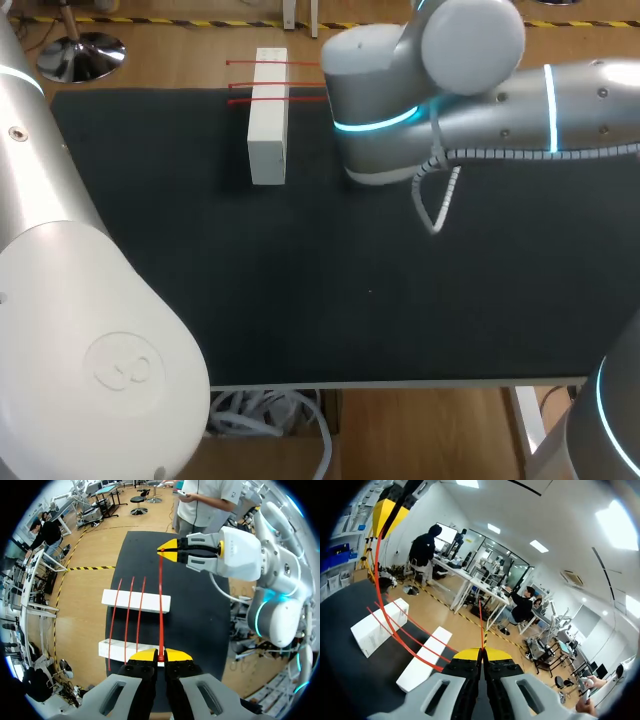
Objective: Grab the tape and strap the tape.
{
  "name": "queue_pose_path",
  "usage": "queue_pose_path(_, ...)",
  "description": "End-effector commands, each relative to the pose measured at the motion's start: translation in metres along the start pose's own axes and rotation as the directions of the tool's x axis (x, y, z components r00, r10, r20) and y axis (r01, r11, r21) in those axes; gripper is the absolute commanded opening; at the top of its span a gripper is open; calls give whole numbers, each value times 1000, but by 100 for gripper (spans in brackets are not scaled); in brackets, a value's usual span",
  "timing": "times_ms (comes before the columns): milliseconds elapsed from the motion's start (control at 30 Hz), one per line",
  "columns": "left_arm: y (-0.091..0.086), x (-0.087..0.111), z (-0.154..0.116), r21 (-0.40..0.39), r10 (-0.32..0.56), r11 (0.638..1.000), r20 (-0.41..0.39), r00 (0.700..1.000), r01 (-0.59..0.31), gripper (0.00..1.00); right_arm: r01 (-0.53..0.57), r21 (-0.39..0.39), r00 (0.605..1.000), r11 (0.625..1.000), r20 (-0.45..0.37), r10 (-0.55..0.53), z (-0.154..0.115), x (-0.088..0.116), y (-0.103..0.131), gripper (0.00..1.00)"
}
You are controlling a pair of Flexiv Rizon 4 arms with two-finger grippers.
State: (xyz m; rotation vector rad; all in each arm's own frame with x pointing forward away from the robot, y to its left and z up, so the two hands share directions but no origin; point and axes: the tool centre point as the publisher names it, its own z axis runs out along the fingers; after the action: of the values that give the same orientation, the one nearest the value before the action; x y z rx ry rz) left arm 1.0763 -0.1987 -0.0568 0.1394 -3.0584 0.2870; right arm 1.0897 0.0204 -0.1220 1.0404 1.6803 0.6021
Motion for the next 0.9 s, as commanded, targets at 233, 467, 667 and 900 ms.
queue_pose_path(233, 0, 0, -1, -4, 0, 1000, -2, 1000, 0, 0, 0, 12, 999, 1000, -37, 0, -4, -8, 4, 0)
queue_pose_path(467, 0, 0, -1, -4, 0, 1000, -2, 1000, 0, 0, 77, -12, 997, 997, -18, -77, -11, -1, 13, 0)
queue_pose_path(667, 0, 0, -1, -4, 0, 1000, -2, 1000, 0, 0, 70, 49, 997, 996, -14, -69, -17, 5, 27, 0)
queue_pose_path(900, 0, 0, -1, -4, 0, 1000, -2, 1000, 0, 0, 134, 252, 989, 958, 20, -143, -15, 6, 30, 0)
